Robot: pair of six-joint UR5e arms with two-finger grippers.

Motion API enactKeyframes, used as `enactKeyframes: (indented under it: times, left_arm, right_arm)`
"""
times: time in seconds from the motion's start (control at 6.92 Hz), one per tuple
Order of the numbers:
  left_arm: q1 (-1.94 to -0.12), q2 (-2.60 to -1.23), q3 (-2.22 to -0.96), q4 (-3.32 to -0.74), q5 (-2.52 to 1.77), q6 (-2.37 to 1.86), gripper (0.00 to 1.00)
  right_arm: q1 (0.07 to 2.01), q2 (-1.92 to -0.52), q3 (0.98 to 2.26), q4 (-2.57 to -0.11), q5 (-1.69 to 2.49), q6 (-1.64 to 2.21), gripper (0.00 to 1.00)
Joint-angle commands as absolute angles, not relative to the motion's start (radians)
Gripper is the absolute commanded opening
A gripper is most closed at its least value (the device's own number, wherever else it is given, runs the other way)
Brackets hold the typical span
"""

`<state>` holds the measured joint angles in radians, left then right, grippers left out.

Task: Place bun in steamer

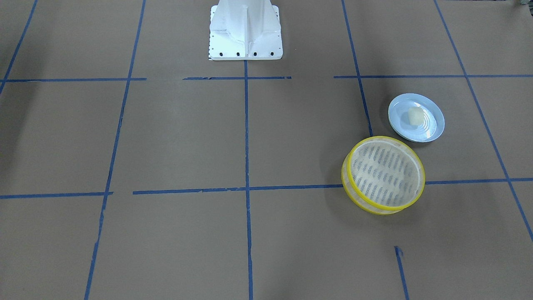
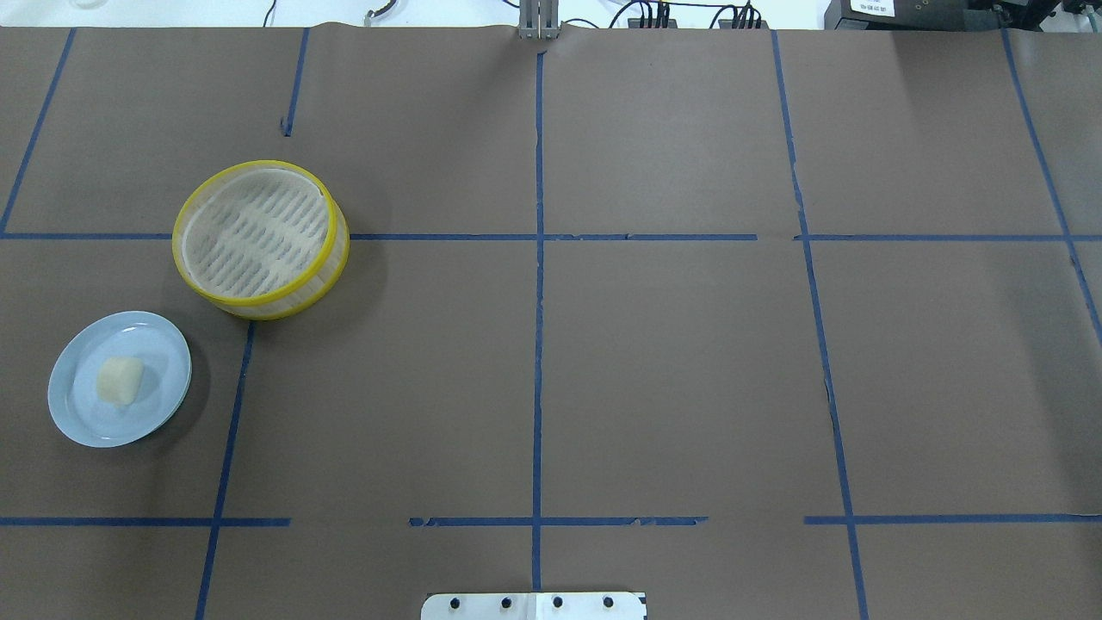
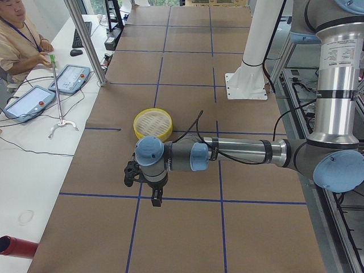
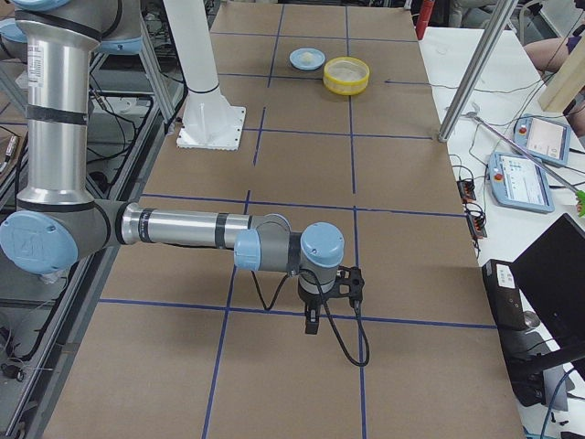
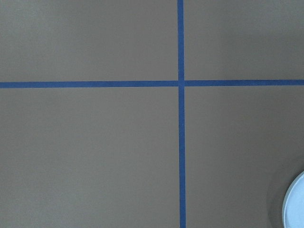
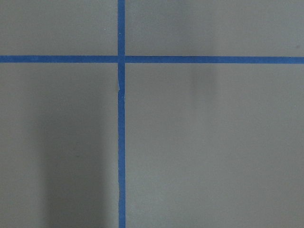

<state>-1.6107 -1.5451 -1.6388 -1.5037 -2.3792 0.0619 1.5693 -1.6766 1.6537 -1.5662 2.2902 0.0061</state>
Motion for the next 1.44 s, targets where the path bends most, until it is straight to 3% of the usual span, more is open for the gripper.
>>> enactKeyframes:
  times: [0.0, 0.72, 1.3]
  left_arm:
    - [-1.609, -1.543, -1.647, -1.502, -2.376, 0.078, 1.00]
    - [-1.592, -1.531, -1.648, -1.512, -2.390, 0.084, 1.00]
    - [-1.308, -1.540, -1.683, -1.887, -2.381, -0.344, 1.00]
  right_arm:
    - [1.569, -1.677, 1.654, -1.566, 2.290, 0.006, 1.00]
    - [1.569, -1.677, 1.654, -1.566, 2.290, 0.006, 1.00]
    - [1.569, -1.677, 1.654, -1.566, 2.290, 0.006, 1.00]
